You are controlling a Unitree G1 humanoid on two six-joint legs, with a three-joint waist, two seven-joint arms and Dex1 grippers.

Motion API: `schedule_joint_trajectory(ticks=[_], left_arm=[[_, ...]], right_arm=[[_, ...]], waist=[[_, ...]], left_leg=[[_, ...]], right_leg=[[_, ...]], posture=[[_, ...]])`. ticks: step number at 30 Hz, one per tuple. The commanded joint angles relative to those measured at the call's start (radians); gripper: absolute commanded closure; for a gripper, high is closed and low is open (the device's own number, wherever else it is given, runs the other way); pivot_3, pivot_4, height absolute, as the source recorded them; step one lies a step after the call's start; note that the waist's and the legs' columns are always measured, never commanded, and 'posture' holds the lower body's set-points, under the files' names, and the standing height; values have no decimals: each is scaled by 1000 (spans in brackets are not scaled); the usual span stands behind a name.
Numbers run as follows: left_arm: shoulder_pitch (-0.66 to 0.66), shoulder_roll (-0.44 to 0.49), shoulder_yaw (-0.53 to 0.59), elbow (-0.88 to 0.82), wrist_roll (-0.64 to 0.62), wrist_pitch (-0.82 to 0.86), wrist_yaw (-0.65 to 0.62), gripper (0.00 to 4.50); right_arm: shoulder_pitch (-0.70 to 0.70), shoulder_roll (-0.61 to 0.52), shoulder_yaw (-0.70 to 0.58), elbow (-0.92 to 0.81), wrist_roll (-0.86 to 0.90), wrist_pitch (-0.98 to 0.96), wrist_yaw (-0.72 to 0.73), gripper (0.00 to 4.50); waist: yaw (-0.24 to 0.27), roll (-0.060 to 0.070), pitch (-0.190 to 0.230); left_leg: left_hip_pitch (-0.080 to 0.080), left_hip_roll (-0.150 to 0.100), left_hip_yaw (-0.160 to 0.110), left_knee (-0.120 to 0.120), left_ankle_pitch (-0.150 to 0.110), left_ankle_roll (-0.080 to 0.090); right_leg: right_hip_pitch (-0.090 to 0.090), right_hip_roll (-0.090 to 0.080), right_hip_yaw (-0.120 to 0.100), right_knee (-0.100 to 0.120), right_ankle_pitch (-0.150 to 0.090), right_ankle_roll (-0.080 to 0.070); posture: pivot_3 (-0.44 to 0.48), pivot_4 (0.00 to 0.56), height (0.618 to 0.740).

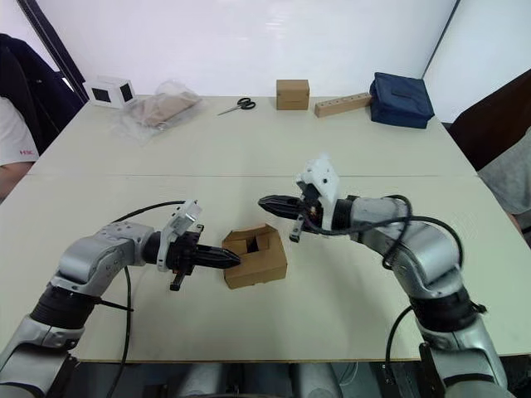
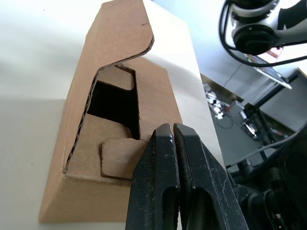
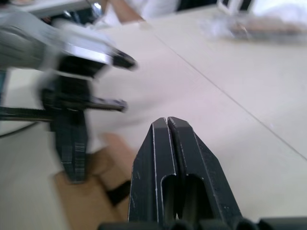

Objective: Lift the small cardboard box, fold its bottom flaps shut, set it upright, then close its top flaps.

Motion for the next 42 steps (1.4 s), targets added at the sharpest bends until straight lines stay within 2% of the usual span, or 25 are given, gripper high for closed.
schedule_joint_trajectory(ticks=[1,4,8,18,21,30,34,37,42], left_arm=[[11,5,-9,-15,5,-1,11,4415],[16,4,-7,-20,1,1,20,4415],[19,8,2,-30,-9,6,26,4415],[63,146,105,-79,-95,55,-19,4415],[4,160,141,-37,-118,81,-10,4415],[-196,10,117,106,-100,62,36,4415],[-231,-40,66,158,-47,3,24,4415],[-262,-138,-11,232,28,-70,50,4415],[-221,-206,-71,278,116,-160,78,4415]], right_arm=[[-32,23,66,66,-79,-64,36,4500],[-12,34,120,55,-95,-62,70,4500],[55,34,132,-15,-90,-35,75,4500],[159,23,140,-59,-131,-45,74,4500],[164,39,120,-69,-128,-39,53,4500],[208,25,91,-180,-123,11,5,4500],[222,18,81,-207,-123,30,-9,4500],[245,7,65,-245,-117,52,-21,4500],[246,-11,29,-309,-91,102,-36,4500]], waist=[[1,0,0],[2,0,0],[2,0,0],[-1,0,0],[1,0,0],[2,0,0],[1,0,0],[7,0,0],[-1,0,0]], left_leg=[[0,0,0,0,0,0],[-1,0,0,0,0,0],[-2,0,-1,0,0,0],[0,1,-1,0,0,0],[0,1,-1,0,0,0],[-2,-1,0,0,0,0],[-2,-1,-1,0,0,0],[-2,-1,-1,0,0,0],[-2,-2,-1,1,0,0]], right_leg=[[0,0,0,0,0,0],[-1,0,0,0,0,0],[-1,0,0,0,0,0],[-1,1,-1,1,0,0],[-1,0,-1,1,0,0],[0,0,0,-1,0,0],[-1,1,-1,-1,0,1],[0,1,-1,-1,0,0],[0,0,0,-1,0,0]], posture=[[0,150,740],[0,150,740],[0,150,740],[0,150,740],[0,150,740],[0,150,740],[0,150,740],[0,150,740],[0,150,740]])
